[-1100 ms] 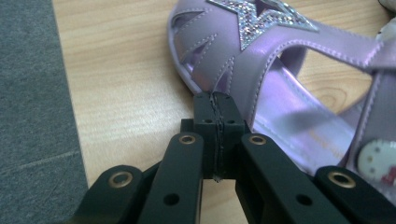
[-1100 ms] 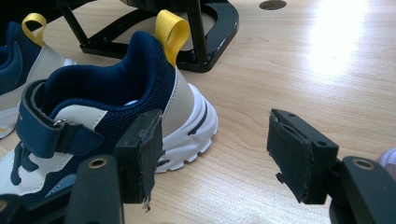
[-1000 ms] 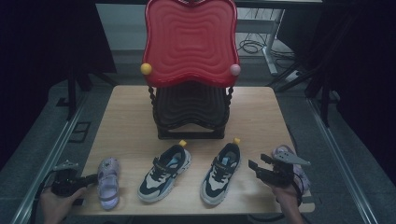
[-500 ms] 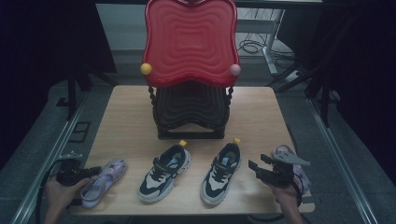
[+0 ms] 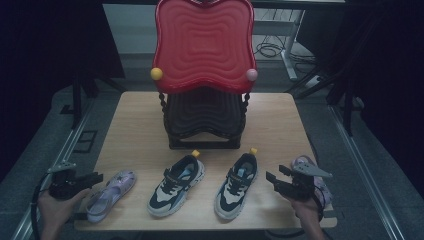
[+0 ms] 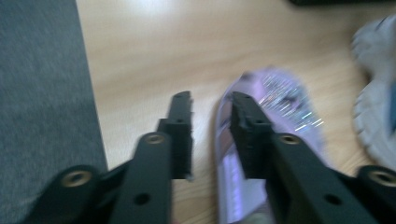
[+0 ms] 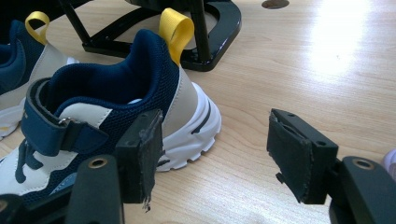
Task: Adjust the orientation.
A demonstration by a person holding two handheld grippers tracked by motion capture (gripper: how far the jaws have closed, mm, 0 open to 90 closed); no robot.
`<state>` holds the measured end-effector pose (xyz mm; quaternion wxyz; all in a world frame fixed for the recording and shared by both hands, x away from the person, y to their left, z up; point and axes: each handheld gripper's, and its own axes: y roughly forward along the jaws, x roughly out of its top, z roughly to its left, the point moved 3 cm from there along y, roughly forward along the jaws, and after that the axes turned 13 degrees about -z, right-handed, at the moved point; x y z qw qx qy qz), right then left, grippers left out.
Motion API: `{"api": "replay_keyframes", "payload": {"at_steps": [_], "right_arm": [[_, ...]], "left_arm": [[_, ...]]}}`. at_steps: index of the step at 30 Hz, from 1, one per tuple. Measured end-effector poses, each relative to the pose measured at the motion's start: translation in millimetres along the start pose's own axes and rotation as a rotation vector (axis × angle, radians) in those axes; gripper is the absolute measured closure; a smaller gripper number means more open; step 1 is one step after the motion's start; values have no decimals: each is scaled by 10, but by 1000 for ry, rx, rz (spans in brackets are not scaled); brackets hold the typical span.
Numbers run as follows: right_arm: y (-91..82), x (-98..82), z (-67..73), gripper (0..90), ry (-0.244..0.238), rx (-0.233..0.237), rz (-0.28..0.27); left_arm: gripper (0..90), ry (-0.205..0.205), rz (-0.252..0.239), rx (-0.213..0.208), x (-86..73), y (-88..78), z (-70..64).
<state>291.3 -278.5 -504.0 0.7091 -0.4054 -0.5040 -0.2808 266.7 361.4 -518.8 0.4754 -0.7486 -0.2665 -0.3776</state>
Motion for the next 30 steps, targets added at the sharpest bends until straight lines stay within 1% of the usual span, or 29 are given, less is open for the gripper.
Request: {"api": "replay_keyframes", "payload": {"at_steps": [1,2,3,4,5,7,10,13,16,19,20,21,24,26,27,28,29,30], "right_arm": [[0,0,0,357,0,0,0],[4,0,3,357,-1,1,1],[4,0,3,357,-1,1,1],[5,-1,5,358,-1,2,2],[5,-1,5,358,-1,2,2],[-1,2,1,357,0,2,1],[-15,4,-11,357,1,0,-1],[-42,13,-26,358,5,-3,-3],[-64,29,-39,364,5,-4,-7],[-83,35,-59,380,10,-10,-8],[-92,29,-75,399,9,-11,-4],[-92,29,-75,399,9,-11,-4],[-102,16,-80,439,6,-10,3],[-108,15,-77,480,1,0,8],[-112,19,-75,536,-3,10,11],[-123,29,-82,616,-16,27,18],[-130,34,-85,643,-17,29,24],[-130,34,-85,643,-17,29,24]], "left_arm": [[663,1,-24,-3,41,-41,-36],[627,19,-58,-13,119,-121,-131],[610,19,-58,-13,119,-121,-131],[586,31,-70,-19,156,-156,-184],[586,38,-82,-28,187,-184,-241],[547,62,-99,-48,236,-210,-375],[518,77,-103,-68,237,-187,-482],[487,83,-95,-88,204,-141,-574],[468,82,-97,-99,191,-132,-601],[462,72,-108,-109,177,-130,-633],[457,75,-102,-112,172,-126,-646],[457,76,-98,-113,169,-125,-656],[455,76,-102,-119,163,-138,-678],[452,76,-101,-122,154,-145,-682],[451,74,-102,-121,149,-147,-684],[450,76,-100,-123,134,-146,-685],[450,76,-100,-123,134,-146,-685],[450,75,-99,-121,127,-145,-686]]}}
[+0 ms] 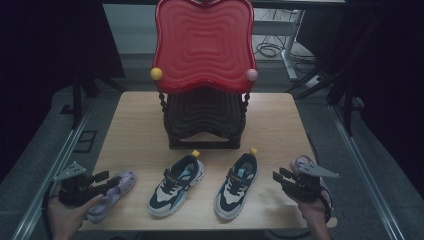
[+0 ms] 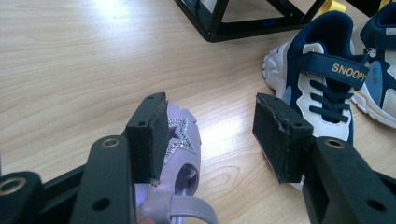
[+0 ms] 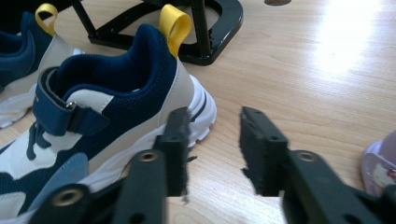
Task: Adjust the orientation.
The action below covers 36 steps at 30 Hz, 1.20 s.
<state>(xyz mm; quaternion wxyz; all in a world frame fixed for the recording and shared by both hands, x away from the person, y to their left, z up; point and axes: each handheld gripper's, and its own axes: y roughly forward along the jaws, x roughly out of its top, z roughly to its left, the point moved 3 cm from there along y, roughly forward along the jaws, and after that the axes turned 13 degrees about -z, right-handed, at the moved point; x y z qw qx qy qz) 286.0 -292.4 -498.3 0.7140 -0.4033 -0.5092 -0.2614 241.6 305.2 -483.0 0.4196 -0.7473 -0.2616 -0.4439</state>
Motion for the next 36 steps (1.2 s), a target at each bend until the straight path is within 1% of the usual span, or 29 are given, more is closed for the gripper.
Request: {"api": "replay_keyframes", "payload": {"at_steps": [3,4,6,7,9,11,14,15,18,19,20,21,22,25,26,27,28,29,30,31,32,33,36], "right_arm": [[-31,18,-42,729,-15,2,20],[-61,42,-89,779,-23,1,28],[-73,53,-105,795,-28,0,31],[-116,84,-151,822,-37,-7,32],[-139,96,-176,834,-39,-11,32],[-186,110,-238,853,-43,-29,37],[-276,111,-359,870,-57,-56,58],[-276,111,-359,870,-57,-56,58],[-343,112,-444,877,-60,-75,70],[-395,117,-509,884,-65,-92,76],[-395,117,-509,884,-65,-92,76],[-462,127,-575,888,-65,-109,76],[-462,127,-575,888,-65,-109,76],[-570,127,-699,890,-62,-139,81],[-626,104,-783,891,-61,-157,90],[-626,104,-783,891,-61,-157,90],[-674,79,-853,891,-59,-170,99],[-674,79,-853,890,-59,-170,99],[-700,63,-895,891,-59,-178,103],[-754,28,-992,891,-50,-198,108],[-754,28,-992,891,-50,-198,108],[-768,14,-1024,890,-47,-203,110],[-810,-53,-1157,891,-35,-234,128]], "left_arm": [[448,0,5,-1,-3,8,-6],[447,2,5,-1,6,5,-14],[447,6,0,-6,25,0,-37],[446,8,-1,-9,31,1,-46],[445,13,1,-15,38,12,-73],[444,16,7,-21,34,29,-92],[443,19,15,-24,25,45,-102],[443,19,17,-25,22,48,-99],[438,15,25,-23,7,56,-94],[437,15,28,-22,0,60,-93],[437,14,28,-20,-6,65,-90],[437,13,29,-19,-11,70,-88],[437,12,30,-18,-14,75,-88],[438,13,33,-18,-19,87,-96],[438,16,33,-20,-19,89,-101],[438,15,32,-18,-20,90,-106],[438,15,32,-18,-19,90,-108],[438,16,32,-17,-19,90,-109],[438,18,32,-17,-18,89,-108],[438,18,31,-17,-14,88,-106],[438,18,31,-17,-14,88,-106],[438,17,30,-17,-12,88,-106],[438,16,29,-16,-7,85,-107]]}}
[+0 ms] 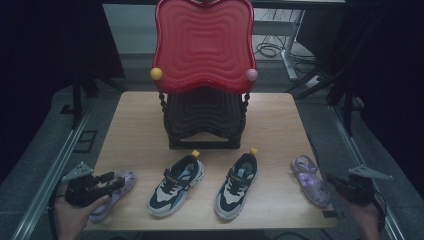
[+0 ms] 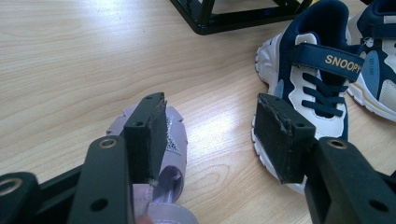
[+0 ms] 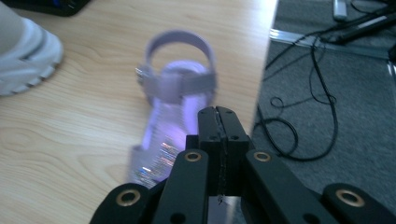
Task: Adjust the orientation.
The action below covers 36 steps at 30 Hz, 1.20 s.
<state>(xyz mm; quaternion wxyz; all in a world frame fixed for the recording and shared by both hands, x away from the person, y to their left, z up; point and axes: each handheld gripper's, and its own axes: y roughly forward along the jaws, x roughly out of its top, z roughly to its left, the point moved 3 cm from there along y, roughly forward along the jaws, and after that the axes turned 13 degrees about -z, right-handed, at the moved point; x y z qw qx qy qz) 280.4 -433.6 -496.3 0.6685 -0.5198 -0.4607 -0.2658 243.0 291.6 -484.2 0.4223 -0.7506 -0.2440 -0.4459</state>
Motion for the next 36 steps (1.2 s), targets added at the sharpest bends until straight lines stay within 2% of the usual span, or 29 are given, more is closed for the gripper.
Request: {"api": "replay_keyframes", "payload": {"at_steps": [6,13,19,27,36], "right_arm": [[35,-154,-127,891,-12,-24,59],[65,-274,-147,891,-25,-27,101],[80,-333,-145,892,-31,-16,114],[31,-387,-23,892,-43,19,112],[-37,-407,138,892,-64,33,105]], "left_arm": [[438,-2,3,3,-10,4,23],[440,-3,2,7,-11,-8,24],[441,-4,-2,12,-5,-25,30],[443,-2,2,11,-6,-13,27],[442,0,5,9,-6,-6,22]]}}
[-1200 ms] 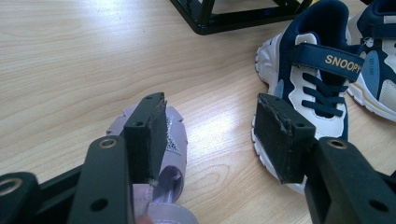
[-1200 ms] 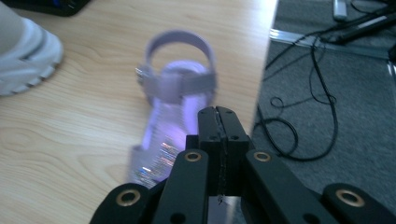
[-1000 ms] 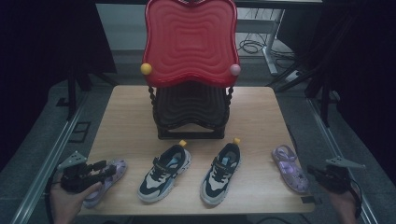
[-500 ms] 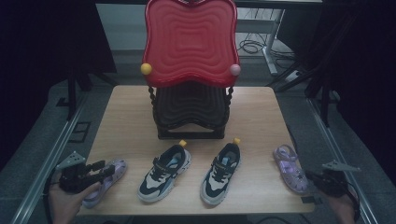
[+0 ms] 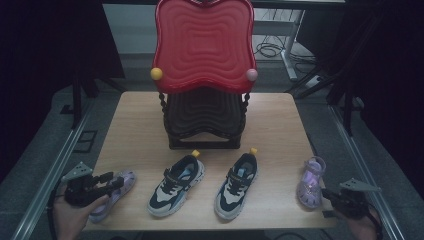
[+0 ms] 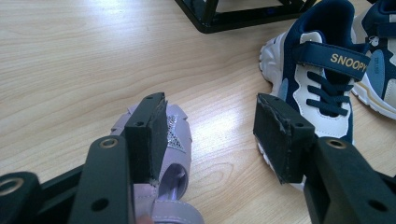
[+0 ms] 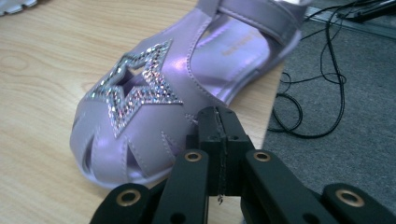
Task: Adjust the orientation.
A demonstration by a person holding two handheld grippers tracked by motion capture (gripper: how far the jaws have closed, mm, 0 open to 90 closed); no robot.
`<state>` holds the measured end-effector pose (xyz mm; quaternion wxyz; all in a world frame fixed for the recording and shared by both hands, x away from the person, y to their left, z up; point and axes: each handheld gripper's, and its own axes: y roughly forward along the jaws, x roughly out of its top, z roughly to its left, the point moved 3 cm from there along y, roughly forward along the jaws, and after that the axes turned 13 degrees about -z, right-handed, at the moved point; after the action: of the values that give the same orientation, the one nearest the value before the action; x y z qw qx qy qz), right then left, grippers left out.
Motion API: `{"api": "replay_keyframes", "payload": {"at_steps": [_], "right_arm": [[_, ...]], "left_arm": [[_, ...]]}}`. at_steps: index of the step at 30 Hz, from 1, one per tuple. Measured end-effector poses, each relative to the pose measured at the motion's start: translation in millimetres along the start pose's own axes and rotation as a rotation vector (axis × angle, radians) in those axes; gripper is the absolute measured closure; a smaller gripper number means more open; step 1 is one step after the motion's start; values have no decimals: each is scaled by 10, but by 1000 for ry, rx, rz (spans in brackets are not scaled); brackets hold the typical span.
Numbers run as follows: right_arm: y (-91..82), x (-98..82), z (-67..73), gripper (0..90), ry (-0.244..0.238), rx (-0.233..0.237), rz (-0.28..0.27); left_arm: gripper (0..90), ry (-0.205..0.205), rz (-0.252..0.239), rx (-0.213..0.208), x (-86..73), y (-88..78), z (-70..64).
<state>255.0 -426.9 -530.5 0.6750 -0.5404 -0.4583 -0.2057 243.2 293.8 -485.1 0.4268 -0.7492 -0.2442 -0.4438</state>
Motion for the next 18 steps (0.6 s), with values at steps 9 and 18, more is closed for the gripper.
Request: {"api": "replay_keyframes", "payload": {"at_steps": [9,18], "right_arm": [[-8,-5,168,892,-21,28,-4],[14,45,359,892,-52,50,-8]], "left_arm": [[443,-2,2,0,-2,-2,2],[443,-3,-1,-1,4,-12,6]]}}
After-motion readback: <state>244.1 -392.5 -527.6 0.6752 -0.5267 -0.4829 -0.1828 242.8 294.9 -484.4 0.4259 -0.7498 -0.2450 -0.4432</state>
